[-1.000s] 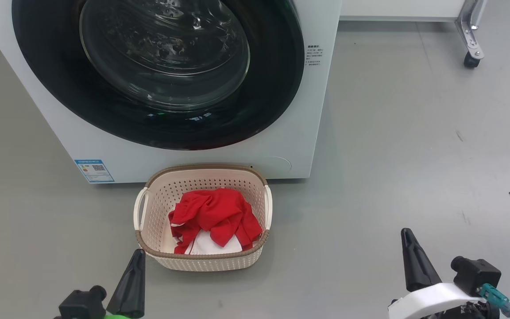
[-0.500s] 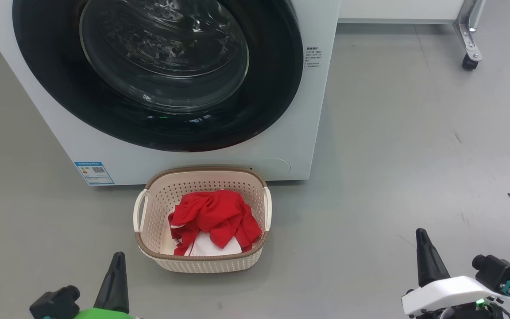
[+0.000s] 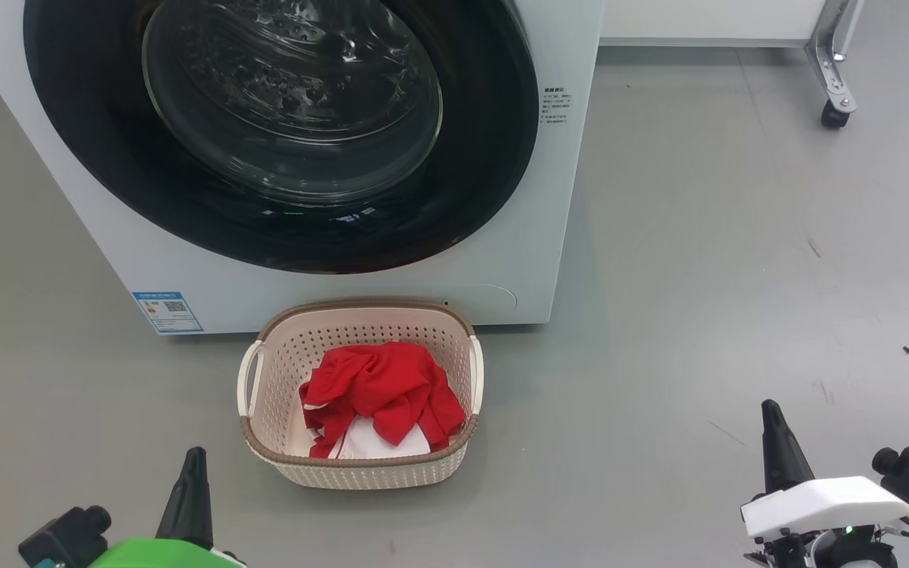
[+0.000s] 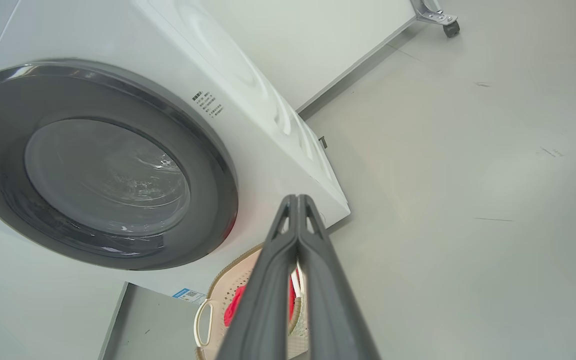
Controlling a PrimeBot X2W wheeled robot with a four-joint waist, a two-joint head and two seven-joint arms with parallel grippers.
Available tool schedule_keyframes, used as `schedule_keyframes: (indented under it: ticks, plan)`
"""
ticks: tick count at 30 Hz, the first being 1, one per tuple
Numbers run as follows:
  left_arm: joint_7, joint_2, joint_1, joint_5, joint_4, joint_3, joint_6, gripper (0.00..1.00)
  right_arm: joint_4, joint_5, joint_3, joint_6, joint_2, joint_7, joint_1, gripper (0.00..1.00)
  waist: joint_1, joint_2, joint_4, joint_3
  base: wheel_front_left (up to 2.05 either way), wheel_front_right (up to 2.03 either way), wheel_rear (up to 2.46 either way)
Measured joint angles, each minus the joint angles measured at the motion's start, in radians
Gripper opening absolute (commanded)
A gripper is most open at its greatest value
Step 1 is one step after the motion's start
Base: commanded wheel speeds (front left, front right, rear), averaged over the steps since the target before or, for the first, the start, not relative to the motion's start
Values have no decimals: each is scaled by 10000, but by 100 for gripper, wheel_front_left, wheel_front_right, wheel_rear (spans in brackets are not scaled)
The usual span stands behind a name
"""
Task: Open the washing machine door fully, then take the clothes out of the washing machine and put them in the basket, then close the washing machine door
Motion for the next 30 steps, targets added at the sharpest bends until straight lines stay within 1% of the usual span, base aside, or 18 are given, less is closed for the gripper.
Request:
schedule_keyframes:
  ticks: [2, 7, 29, 30]
  plan:
    - [42, 10, -26, -255, 52, 35, -71, 0, 25, 297, -46, 0, -6, 75, -9, 0, 0, 0, -3, -11, 0, 0, 0]
    - [184, 31, -166, -813, 119, 150, -75, 0, 75, 842, -148, 0, -25, 171, -29, 0, 0, 0, -9, -31, 0, 0, 0]
    - [836, 205, -614, -3910, 439, 598, -293, 0, 313, 3781, -692, 86, -144, 867, -451, 0, 0, 0, -42, -147, 0, 0, 0]
    - [913, 209, -627, -4251, 466, 629, -351, 0, 345, 4056, -738, 88, -153, 907, -506, 0, 0, 0, -44, -158, 0, 0, 0]
